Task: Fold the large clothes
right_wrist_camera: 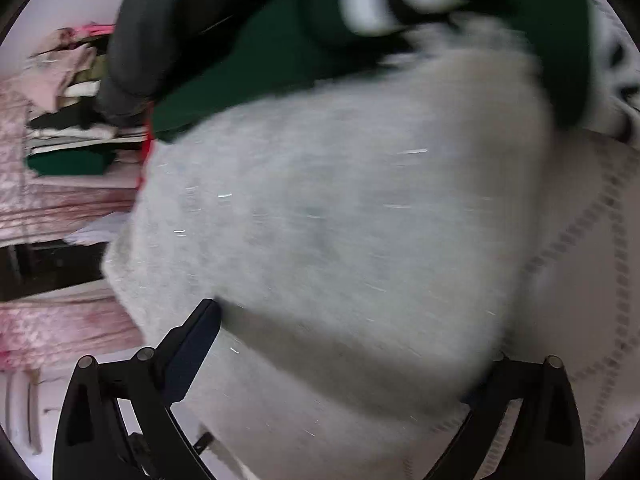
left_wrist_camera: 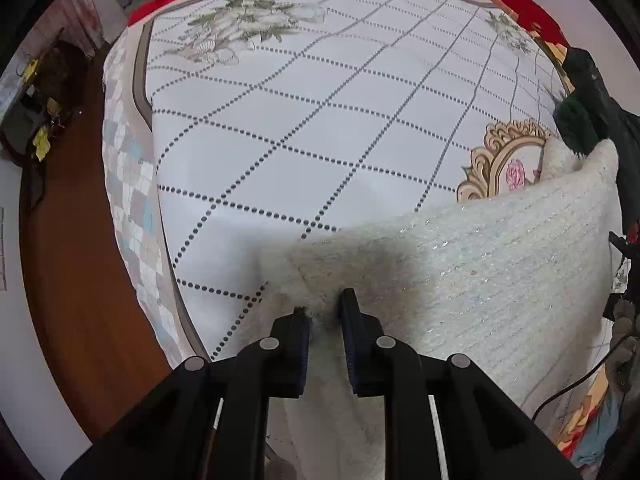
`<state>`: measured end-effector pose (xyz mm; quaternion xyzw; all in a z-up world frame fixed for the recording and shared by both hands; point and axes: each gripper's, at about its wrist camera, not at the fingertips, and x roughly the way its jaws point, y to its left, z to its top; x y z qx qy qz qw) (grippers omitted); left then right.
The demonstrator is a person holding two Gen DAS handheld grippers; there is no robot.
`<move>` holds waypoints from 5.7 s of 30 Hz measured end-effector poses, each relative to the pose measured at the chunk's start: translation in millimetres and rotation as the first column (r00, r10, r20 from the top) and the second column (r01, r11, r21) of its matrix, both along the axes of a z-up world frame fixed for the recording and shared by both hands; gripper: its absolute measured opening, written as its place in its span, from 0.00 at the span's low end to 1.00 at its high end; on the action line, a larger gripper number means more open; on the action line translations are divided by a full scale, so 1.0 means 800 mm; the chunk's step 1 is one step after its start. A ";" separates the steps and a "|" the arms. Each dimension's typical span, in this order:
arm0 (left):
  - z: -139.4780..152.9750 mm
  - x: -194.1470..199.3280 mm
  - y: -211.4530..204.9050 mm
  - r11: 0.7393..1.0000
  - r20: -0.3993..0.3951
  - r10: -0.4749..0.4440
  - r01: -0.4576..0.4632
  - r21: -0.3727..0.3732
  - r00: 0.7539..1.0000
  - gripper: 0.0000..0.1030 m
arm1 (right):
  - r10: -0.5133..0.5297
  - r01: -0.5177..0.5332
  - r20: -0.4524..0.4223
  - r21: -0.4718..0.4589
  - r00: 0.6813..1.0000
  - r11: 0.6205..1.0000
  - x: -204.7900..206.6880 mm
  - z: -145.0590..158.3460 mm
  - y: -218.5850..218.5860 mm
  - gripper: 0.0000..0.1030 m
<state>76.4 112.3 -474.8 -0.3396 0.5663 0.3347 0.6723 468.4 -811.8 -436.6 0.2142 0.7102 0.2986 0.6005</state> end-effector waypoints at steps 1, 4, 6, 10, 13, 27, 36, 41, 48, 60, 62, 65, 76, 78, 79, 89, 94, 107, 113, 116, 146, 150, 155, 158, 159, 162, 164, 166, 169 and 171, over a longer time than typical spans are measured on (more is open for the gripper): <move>0.001 0.003 0.000 1.000 -0.010 -0.001 0.001 0.022 1.000 0.22 | 0.014 -0.014 0.017 -0.018 1.000 1.000 -0.002 0.003 0.005 0.69; 0.009 0.009 0.000 0.997 -0.025 -0.021 0.023 0.077 0.999 0.92 | -0.050 0.052 0.051 -0.032 0.997 0.998 -0.009 0.017 -0.005 0.35; 0.019 0.011 0.001 0.992 -0.019 -0.025 0.027 0.120 1.000 0.95 | -0.158 0.160 0.059 -0.026 0.986 0.987 -0.021 0.035 -0.031 0.25; 0.037 0.013 0.005 0.990 -0.005 -0.006 0.007 0.138 1.000 0.95 | -0.408 0.411 0.044 -0.084 0.912 0.908 -0.089 0.072 -0.133 0.23; 0.051 0.010 0.002 0.991 0.012 -0.003 0.002 0.137 1.000 0.95 | -0.499 0.498 0.049 -0.199 0.865 0.844 -0.160 0.089 -0.211 0.23; 0.012 0.100 -0.041 0.963 -0.032 -0.233 0.235 0.134 0.972 0.95 | -0.289 0.305 0.104 -0.447 0.952 0.841 -0.239 0.154 -0.312 0.64; -0.038 0.135 -0.058 0.953 -0.055 -0.288 0.291 0.079 0.956 0.94 | 0.016 0.069 0.154 -0.527 0.988 0.847 -0.196 0.198 -0.226 0.65; -0.028 0.130 -0.053 0.958 -0.022 -0.259 0.260 0.124 0.966 0.32 | 0.122 0.017 0.259 -0.475 0.958 0.880 -0.183 0.217 -0.211 0.71; 0.009 0.124 -0.058 0.941 0.014 -0.284 0.276 0.194 0.959 0.05 | 0.424 -0.270 0.304 -0.437 0.853 0.858 -0.106 0.134 -0.121 0.73; 0.016 0.085 -0.057 0.954 0.006 -0.237 0.232 0.189 0.971 0.05 | 0.384 -0.247 0.384 -0.360 0.840 0.900 -0.086 0.171 -0.088 0.03; 0.014 0.081 -0.057 0.955 0.004 -0.234 0.229 0.186 0.972 0.05 | 0.338 -0.202 0.408 -0.341 0.848 0.918 -0.082 0.182 -0.088 0.03; 0.004 0.078 -0.056 0.955 -0.017 -0.238 0.237 0.178 0.971 0.05 | 0.343 -0.203 0.401 -0.351 0.849 0.914 -0.081 0.179 -0.076 0.03; -0.012 0.063 -0.056 0.970 -0.029 -0.195 0.197 0.143 0.980 0.05 | 0.413 -0.362 0.263 -0.220 0.872 0.906 -0.057 0.146 -0.058 0.88; -0.018 0.058 -0.057 0.972 -0.038 -0.188 0.191 0.136 0.981 0.05 | 0.486 -0.440 0.144 -0.262 0.862 0.859 -0.062 0.109 -0.040 0.77; -0.020 0.057 -0.057 0.973 -0.040 -0.186 0.189 0.133 0.982 0.05 | 0.519 -0.469 0.144 -0.277 0.843 0.839 -0.067 0.102 -0.033 0.62; -0.036 0.057 -0.057 0.972 -0.060 -0.201 0.206 0.116 0.978 0.06 | 0.269 -0.177 0.268 -0.321 0.925 0.930 -0.055 0.101 -0.025 0.06; -0.035 0.057 -0.048 0.979 -0.058 -0.186 0.190 0.074 0.981 0.12 | 0.264 -0.144 0.228 -0.436 0.937 0.888 -0.046 0.048 -0.006 0.05; 0.061 0.053 -0.073 0.966 0.021 -0.202 0.196 0.169 0.979 1.00 | 0.121 -0.010 0.377 -0.285 0.918 0.958 -0.090 0.205 -0.103 0.56; 0.050 0.065 -0.100 0.968 0.025 -0.212 0.206 0.146 0.977 1.00 | 0.185 -0.148 0.147 -0.233 0.972 0.961 -0.126 0.126 -0.080 0.40; 0.043 0.075 -0.117 0.963 0.027 -0.233 0.227 0.142 0.972 1.00 | 0.074 -0.058 0.063 -0.220 0.995 0.974 -0.111 0.070 -0.063 0.35; -0.046 0.218 -0.227 0.906 -0.004 -0.420 0.420 -0.053 0.907 1.00 | -0.339 0.337 -0.010 -0.095 0.941 0.937 -0.187 0.056 -0.288 0.55; -0.045 0.218 -0.229 0.898 -0.018 -0.439 0.438 -0.041 0.898 1.00 | -0.366 0.366 0.002 -0.029 0.931 0.930 -0.167 0.024 -0.281 0.67; -0.048 0.224 -0.234 0.891 -0.017 -0.453 0.453 -0.038 0.891 1.00 | -0.424 0.426 -0.047 0.140 0.904 0.894 -0.136 -0.003 -0.270 0.73; -0.053 0.232 -0.238 0.887 -0.014 -0.462 0.461 -0.030 0.887 1.00 | -0.449 0.455 -0.077 0.198 0.890 0.868 -0.118 -0.014 -0.256 0.73; -0.054 0.233 -0.237 0.887 -0.013 -0.461 0.461 -0.028 0.887 1.00 | -0.449 0.454 -0.071 0.207 0.890 0.867 -0.114 -0.015 -0.249 0.73; -0.058 0.246 -0.234 0.884 -0.025 -0.468 0.467 -0.009 0.884 1.00 | -0.412 0.408 -0.025 0.204 0.911 0.890 -0.108 -0.007 -0.222 0.34; -0.060 0.257 -0.233 0.878 -0.029 -0.478 0.478 -0.004 0.878 1.00 | -0.420 0.411 -0.005 0.206 0.908 0.888 -0.106 0.007 -0.214 0.26; -0.060 0.267 -0.234 0.870 -0.025 -0.493 0.494 -0.004 0.869 1.00 | -0.433 0.420 0.028 0.196 0.901 0.886 -0.108 0.029 -0.213 0.22; -0.060 0.287 -0.248 0.839 -0.005 -0.544 0.544 -0.001 0.839 1.00 | -0.434 0.410 0.115 0.181 0.894 0.894 -0.122 0.088 -0.222 0.18; -0.062 0.305 -0.265 0.807 0.024 -0.590 0.591 -0.009 0.807 1.00 | -0.426 0.399 0.170 0.171 0.889 0.901 -0.135 0.123 -0.234 0.18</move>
